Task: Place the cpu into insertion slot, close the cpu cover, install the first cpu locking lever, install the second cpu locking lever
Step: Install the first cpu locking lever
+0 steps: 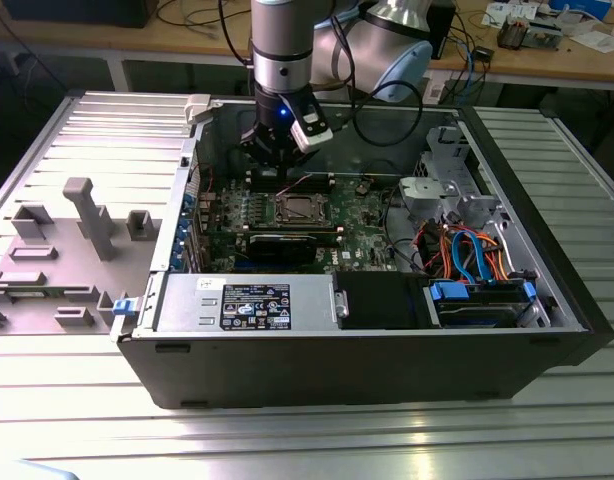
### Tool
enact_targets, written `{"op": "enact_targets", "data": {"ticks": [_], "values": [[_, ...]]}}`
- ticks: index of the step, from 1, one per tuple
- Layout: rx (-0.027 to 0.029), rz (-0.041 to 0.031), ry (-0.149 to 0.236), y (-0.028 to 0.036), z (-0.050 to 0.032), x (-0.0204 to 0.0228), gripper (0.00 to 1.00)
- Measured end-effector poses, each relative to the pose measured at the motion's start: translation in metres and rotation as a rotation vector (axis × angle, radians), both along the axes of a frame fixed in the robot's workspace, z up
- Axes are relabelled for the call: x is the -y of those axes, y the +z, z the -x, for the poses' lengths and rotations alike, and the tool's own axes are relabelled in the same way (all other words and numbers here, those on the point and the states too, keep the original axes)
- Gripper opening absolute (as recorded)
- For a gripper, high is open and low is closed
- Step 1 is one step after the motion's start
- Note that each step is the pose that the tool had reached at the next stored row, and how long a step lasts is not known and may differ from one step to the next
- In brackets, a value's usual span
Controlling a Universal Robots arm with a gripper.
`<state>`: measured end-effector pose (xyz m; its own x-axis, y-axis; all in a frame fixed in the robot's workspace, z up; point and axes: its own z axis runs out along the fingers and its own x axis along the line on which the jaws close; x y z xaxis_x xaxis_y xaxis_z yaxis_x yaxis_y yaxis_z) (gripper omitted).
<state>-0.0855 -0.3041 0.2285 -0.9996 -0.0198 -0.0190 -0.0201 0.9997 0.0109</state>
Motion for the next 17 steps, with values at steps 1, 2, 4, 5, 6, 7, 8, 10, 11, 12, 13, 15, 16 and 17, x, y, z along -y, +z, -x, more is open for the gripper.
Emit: {"op": "enact_targets", "data": {"ticks": [1,2,4,5,6,7,8,10,11,12,13,15,16,17], "values": [[0.0000,0.0000,0.000,-0.0002,0.0000,0.0000,0.11],[0.0001,0.0000,0.000,-0.0004,-0.0002,0.0000,0.11],[0.0001,0.0000,0.000,-0.0006,-0.0004,0.0000,0.11],[0.0001,0.0000,0.000,-0.0008,-0.0005,0.0000,0.11],[0.0001,0.0000,0.000,-0.0009,-0.0006,0.0000,0.11],[0.0000,0.0000,0.000,-0.0011,-0.0008,0.0000,0.11],[0.0001,-0.0001,0.000,-0.0014,-0.0009,0.0000,0.11],[0.0001,0.0000,0.000,-0.0021,-0.0013,0.0000,0.11],[0.0000,0.0000,0.000,-0.0024,-0.0014,0.0000,0.11],[0.0001,0.0000,0.000,-0.0026,-0.0015,0.0000,0.11],[0.0001,0.0000,0.000,-0.0028,-0.0016,0.0000,0.11],[0.0001,0.0000,0.000,-0.0031,-0.0017,0.0000,0.11],[0.0000,0.0000,0.000,-0.0034,-0.0017,0.0000,0.11],[0.0000,0.0000,0.000,-0.0035,-0.0018,0.0000,0.11]]}}
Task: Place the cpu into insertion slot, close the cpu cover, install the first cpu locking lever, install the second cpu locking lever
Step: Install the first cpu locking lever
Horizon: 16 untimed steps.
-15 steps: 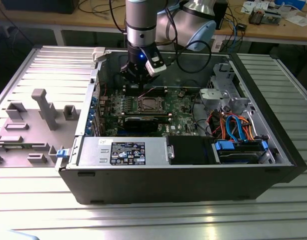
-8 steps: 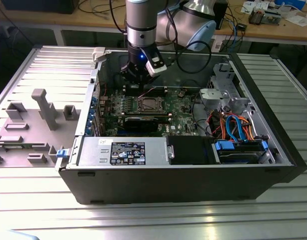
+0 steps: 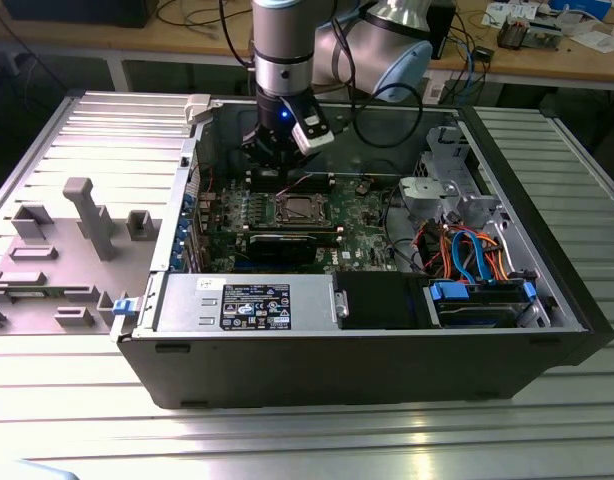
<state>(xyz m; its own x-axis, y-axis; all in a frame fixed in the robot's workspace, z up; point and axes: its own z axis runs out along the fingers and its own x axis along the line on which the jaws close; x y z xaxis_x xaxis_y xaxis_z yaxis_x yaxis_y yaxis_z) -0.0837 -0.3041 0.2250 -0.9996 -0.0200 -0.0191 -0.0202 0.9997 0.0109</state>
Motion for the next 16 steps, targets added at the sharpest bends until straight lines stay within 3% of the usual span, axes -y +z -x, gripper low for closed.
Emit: {"op": "enact_targets", "data": {"ticks": [3,6,16], "values": [[0.0000,0.0000,0.000,-0.0031,-0.0011,-0.0002,0.11],[0.0001,0.0001,0.027,-0.0068,-0.0018,-0.0042,0.11],[-0.0001,0.0011,0.040,-0.0116,-0.0077,-0.0046,0.11]]}}
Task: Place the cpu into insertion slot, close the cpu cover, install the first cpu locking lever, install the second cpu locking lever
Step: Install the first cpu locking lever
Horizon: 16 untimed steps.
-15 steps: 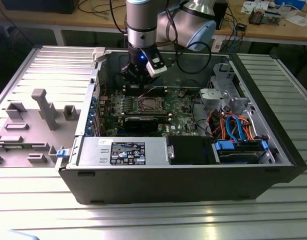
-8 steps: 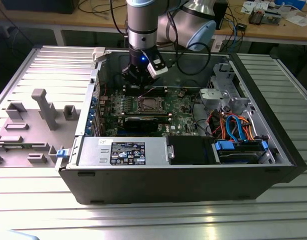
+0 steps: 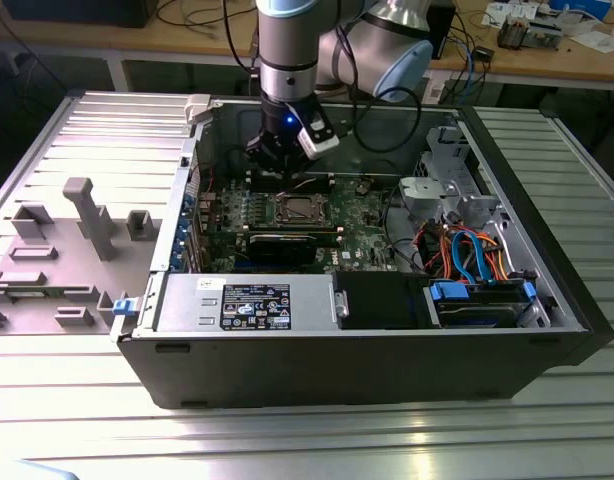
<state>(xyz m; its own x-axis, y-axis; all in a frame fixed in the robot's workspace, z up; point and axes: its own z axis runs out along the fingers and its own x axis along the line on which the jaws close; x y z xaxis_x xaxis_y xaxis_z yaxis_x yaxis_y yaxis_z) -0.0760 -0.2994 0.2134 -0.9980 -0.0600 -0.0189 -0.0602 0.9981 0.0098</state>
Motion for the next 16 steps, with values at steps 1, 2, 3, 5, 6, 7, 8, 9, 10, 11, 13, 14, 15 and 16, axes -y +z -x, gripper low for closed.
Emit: {"op": "enact_targets", "data": {"ticks": [1,2,3,5,6,7,8,9,10,11,13,14,15,16], "values": [[0.0001,-0.0001,0.000,-0.0004,-0.0010,0.0000,0.11],[0.0001,-0.0001,0.000,-0.0010,-0.0024,0.0000,0.11],[0.0001,-0.0001,0.001,-0.0014,-0.0035,0.0000,0.11],[0.0001,-0.0001,0.001,-0.0023,-0.0058,0.0000,0.11],[0.0001,-0.0001,0.001,-0.0029,-0.0070,0.0000,0.11],[0.0002,-0.0002,0.001,-0.0033,-0.0079,0.0000,0.11],[0.0001,-0.0001,0.001,-0.0044,-0.0097,0.0000,0.11],[0.0000,0.0001,0.002,-0.0050,-0.0111,-0.0001,0.11],[0.0000,0.0001,0.002,-0.0055,-0.0121,-0.0001,0.11],[0.0000,0.0000,0.003,-0.0063,-0.0138,-0.0002,0.11],[-0.0001,0.0002,0.003,-0.0073,-0.0163,-0.0002,0.11],[0.0000,0.0001,0.004,-0.0077,-0.0172,-0.0002,0.11],[0.0000,0.0001,0.004,-0.0081,-0.0181,-0.0002,0.11],[-0.0001,0.0001,0.004,-0.0085,-0.0189,-0.0002,0.11]]}}
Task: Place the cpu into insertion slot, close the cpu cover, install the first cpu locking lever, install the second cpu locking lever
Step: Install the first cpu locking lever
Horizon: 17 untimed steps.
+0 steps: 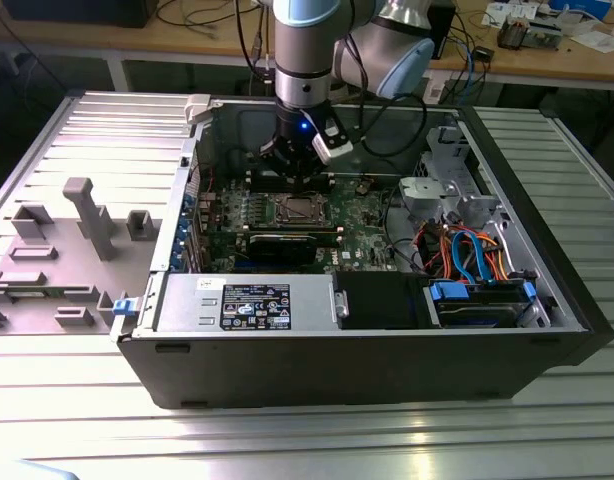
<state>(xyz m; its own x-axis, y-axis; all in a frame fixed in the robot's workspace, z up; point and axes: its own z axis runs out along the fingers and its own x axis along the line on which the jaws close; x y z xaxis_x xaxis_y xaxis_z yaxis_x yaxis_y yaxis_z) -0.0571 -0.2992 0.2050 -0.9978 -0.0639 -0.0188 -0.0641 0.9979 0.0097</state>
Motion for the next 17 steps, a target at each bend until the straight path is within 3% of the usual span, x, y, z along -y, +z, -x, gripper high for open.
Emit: {"op": "enact_targets", "data": {"ticks": [13,17], "values": [[0.0001,0.0010,0.005,-0.0047,-0.0110,-0.0010,0.11],[0.0006,0.0017,0.006,0.0005,-0.0111,-0.0015,0.11]]}}
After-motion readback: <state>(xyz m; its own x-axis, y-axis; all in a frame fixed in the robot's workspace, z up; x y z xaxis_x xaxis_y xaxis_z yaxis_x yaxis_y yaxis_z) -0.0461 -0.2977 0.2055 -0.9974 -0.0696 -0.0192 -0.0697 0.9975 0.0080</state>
